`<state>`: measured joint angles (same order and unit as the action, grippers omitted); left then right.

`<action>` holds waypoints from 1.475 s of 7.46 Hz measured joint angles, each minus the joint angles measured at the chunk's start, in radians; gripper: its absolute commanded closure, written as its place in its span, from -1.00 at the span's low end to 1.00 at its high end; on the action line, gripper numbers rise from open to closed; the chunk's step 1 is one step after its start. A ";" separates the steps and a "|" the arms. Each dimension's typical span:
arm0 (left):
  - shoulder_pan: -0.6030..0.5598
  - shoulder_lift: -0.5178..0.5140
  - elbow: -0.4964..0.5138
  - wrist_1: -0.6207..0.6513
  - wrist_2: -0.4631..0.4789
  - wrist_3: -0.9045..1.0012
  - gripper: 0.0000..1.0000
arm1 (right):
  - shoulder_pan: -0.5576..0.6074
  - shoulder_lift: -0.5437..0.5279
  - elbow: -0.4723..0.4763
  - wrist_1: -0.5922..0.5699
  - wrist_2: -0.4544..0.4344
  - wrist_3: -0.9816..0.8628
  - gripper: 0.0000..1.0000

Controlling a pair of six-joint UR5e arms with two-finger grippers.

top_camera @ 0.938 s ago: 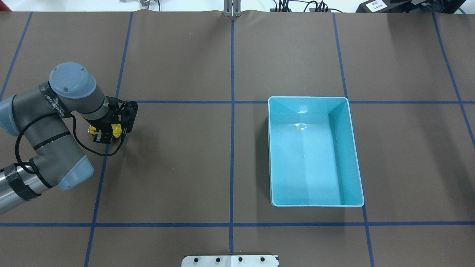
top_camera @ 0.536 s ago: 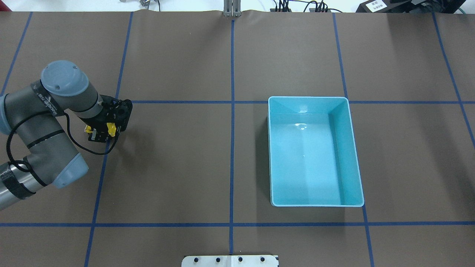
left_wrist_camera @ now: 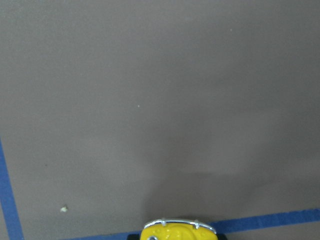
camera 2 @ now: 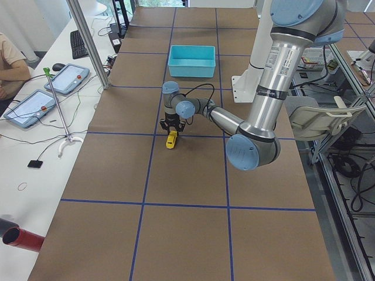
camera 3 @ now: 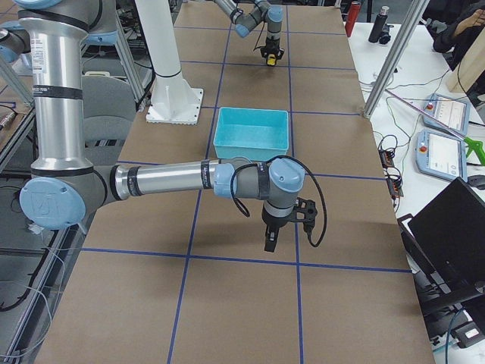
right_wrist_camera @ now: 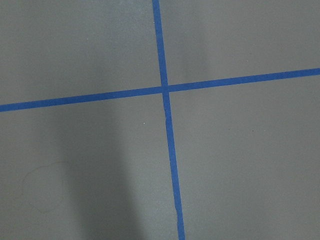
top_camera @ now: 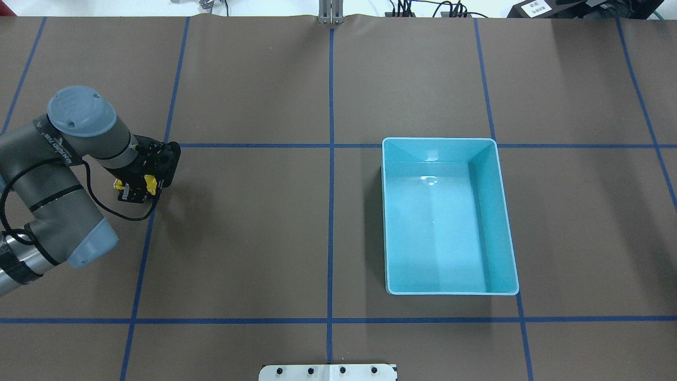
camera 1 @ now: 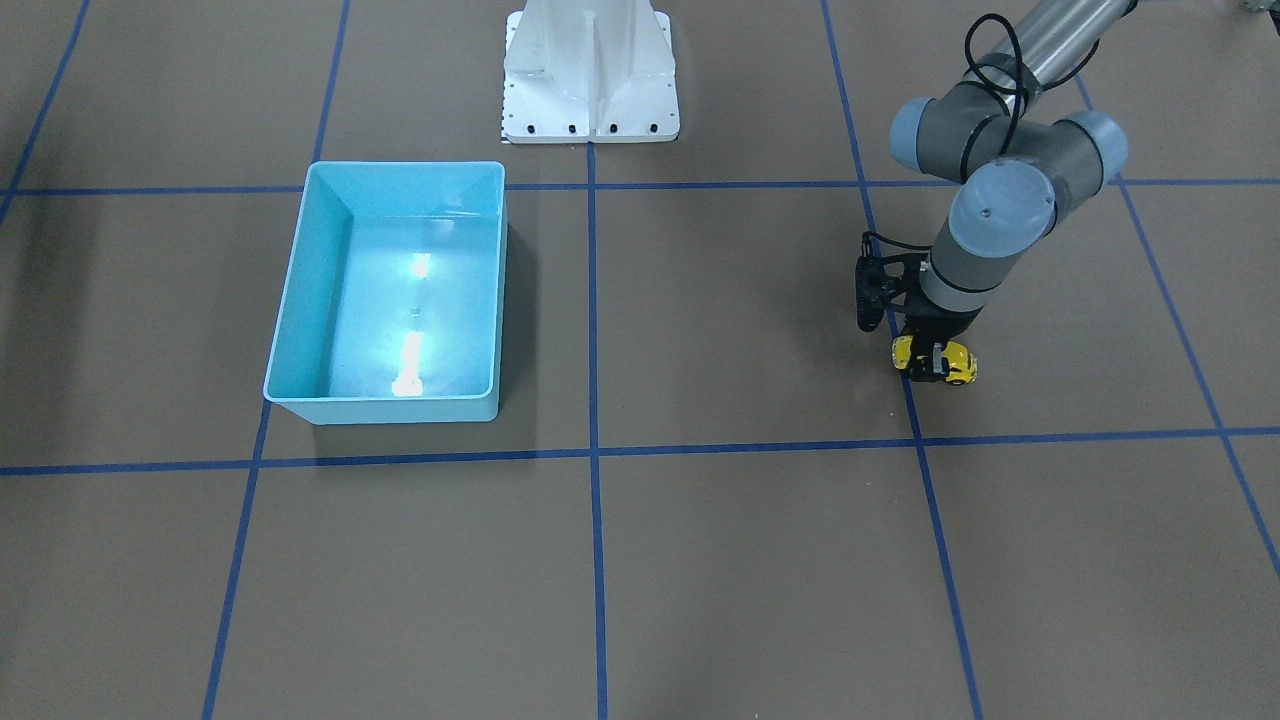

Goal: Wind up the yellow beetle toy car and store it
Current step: 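Pull the car further back toward the robot with the left gripper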

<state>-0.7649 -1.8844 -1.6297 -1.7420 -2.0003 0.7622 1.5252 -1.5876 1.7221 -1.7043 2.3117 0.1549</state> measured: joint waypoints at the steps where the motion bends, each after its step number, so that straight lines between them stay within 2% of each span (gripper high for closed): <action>1: -0.002 0.004 0.000 -0.005 0.000 0.000 1.00 | -0.003 0.000 0.000 0.000 0.000 0.000 -1.00; 11: -0.016 0.061 0.002 -0.070 -0.001 0.015 1.00 | -0.011 0.000 0.000 -0.003 -0.003 0.000 -1.00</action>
<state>-0.7807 -1.8232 -1.6276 -1.8120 -2.0013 0.7772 1.5141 -1.5873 1.7224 -1.7069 2.3085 0.1549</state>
